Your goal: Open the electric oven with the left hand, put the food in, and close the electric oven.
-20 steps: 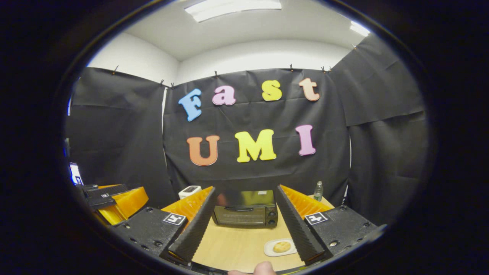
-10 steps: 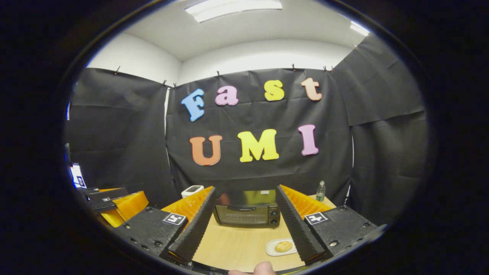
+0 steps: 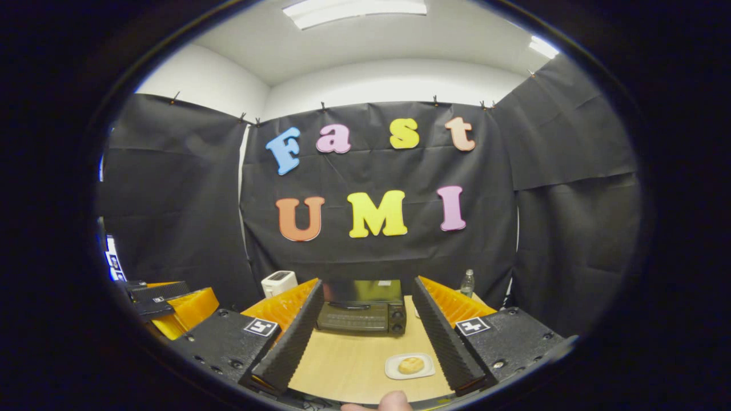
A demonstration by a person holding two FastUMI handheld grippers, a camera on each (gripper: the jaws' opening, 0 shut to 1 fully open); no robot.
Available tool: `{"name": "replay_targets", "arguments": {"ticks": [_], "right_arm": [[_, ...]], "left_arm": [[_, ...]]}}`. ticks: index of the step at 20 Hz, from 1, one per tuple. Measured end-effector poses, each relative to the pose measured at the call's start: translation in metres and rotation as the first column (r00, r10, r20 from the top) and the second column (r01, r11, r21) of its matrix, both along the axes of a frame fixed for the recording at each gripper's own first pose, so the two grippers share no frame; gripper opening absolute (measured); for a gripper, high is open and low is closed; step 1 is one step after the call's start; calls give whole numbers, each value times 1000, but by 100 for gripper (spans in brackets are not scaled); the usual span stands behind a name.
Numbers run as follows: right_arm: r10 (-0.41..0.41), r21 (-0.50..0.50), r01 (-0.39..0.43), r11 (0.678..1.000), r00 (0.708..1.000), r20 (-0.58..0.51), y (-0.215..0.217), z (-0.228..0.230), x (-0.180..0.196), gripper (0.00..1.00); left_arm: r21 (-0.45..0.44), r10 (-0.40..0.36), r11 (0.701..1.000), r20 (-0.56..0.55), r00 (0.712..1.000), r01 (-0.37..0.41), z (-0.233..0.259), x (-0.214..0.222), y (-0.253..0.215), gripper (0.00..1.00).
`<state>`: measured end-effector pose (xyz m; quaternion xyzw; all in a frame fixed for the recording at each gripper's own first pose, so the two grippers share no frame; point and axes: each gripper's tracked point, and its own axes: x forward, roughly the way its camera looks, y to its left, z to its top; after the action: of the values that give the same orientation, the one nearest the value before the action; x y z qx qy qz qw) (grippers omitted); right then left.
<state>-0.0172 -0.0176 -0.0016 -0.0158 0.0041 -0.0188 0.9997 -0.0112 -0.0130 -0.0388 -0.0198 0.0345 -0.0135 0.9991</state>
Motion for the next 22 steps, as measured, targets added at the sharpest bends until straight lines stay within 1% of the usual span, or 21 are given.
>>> {"name": "replay_targets", "arguments": {"ticks": [5, 8, 11, 13, 17, 20, 22], "right_arm": [[-47, 15, 48, 999, 999, -19, -25, -12, 3, 97], [-67, 14, 67, 998, 996, -52, -41, -28, 11, 97], [-83, 7, 83, 996, 994, -76, -60, -35, 25, 97], [-92, 3, 93, 996, 992, -91, -73, -41, 36, 97], [-129, 0, 130, 992, 985, -113, -109, -53, 67, 97], [-157, 32, 162, 986, 979, -133, -136, -66, 96, 97], [-176, 51, 185, 981, 974, -143, -155, -73, 117, 97]], "left_arm": [[9, -38, 999, -27, 999, 38, -9, 13, -15, 93], [23, -59, 998, -40, 997, 60, -15, 28, -23, 93], [3, -73, 997, -71, 995, 73, -29, 52, -34, 93], [-7, -89, 996, -96, 991, 88, -40, 74, -43, 93], [4, -88, 996, -158, 984, 90, -66, 126, -55, 93], [-3, -116, 993, -199, 973, 117, -83, 175, -72, 93], [7, -117, 993, -214, 970, 122, -90, 210, -79, 93]]}}
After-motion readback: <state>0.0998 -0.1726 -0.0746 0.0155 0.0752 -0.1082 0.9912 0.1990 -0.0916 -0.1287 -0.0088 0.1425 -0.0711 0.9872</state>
